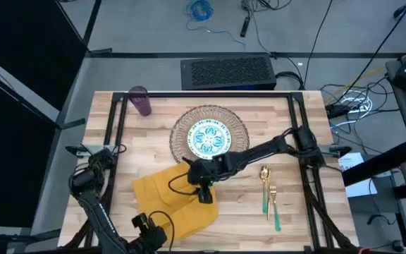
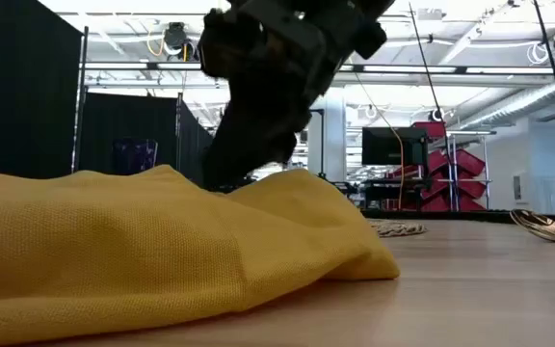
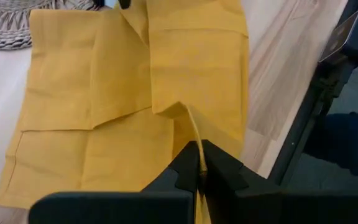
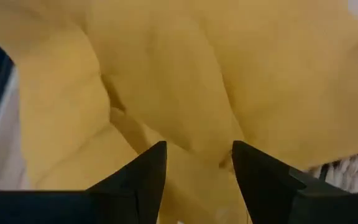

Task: Set table place
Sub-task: Fold the yellow table napkin

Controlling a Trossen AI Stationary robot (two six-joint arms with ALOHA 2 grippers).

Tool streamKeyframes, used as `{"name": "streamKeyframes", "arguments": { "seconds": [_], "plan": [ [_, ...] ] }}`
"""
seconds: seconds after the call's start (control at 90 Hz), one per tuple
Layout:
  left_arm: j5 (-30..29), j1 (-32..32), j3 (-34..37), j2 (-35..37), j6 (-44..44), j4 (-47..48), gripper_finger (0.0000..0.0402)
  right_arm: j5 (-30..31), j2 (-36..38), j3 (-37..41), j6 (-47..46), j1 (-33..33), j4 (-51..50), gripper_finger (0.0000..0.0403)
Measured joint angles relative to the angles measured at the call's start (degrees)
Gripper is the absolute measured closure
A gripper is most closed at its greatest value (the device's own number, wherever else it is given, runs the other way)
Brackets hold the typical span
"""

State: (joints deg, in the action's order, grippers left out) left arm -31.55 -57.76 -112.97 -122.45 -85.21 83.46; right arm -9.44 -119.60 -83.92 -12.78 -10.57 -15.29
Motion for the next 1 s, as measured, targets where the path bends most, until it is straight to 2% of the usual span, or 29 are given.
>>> {"name": "streamKeyframes", "arguments": {
  "seconds": [0.544,0.733,1.0],
  "plan": [
    [-0.04,0.04,0.00,0.00,-0.05,-0.69,0.0402,0.59,-0.03,0.00,-4.64,0.09,-2.57,0.0234],
    [0.28,1.50,0.00,1.82,-2.99,-2.66,0.0402,1.73,-0.05,-0.49,-6.30,0.74,-3.25,0.0234],
    [0.37,3.48,-0.03,2.98,-2.79,-3.59,0.0402,-2.16,-4.15,-0.57,-11.20,-0.40,-2.58,0.0234]
  ]
}}
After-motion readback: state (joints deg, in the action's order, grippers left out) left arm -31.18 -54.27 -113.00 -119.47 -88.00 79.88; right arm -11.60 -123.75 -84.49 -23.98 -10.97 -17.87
